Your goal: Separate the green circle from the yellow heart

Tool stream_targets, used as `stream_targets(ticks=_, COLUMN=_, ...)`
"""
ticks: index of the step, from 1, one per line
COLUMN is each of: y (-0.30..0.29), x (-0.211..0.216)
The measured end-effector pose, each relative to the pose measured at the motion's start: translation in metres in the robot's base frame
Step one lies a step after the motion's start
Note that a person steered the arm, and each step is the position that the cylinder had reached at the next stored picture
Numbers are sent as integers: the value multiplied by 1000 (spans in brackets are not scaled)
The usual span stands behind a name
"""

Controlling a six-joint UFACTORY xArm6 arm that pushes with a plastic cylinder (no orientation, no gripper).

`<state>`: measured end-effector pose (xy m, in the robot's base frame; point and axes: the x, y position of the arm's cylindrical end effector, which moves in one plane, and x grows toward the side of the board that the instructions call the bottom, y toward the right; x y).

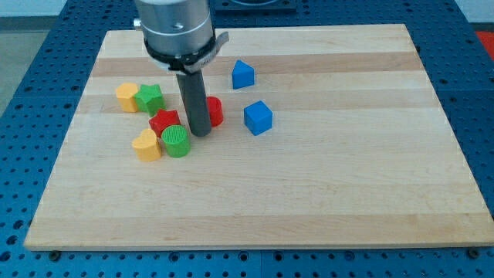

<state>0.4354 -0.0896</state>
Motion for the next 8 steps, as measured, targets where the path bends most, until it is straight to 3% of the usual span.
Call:
stream_targets(ticks=1, y=2, x=-26)
stream_targets(ticks=2, y=2, x=-25)
stream_targets(ticks=4, y=2, x=50)
stream_targets(ticks=5, y=-21, x=68)
stream_targets(ticks=7, y=-99, x=73)
stream_targets(ticks=8, y=-92, x=63)
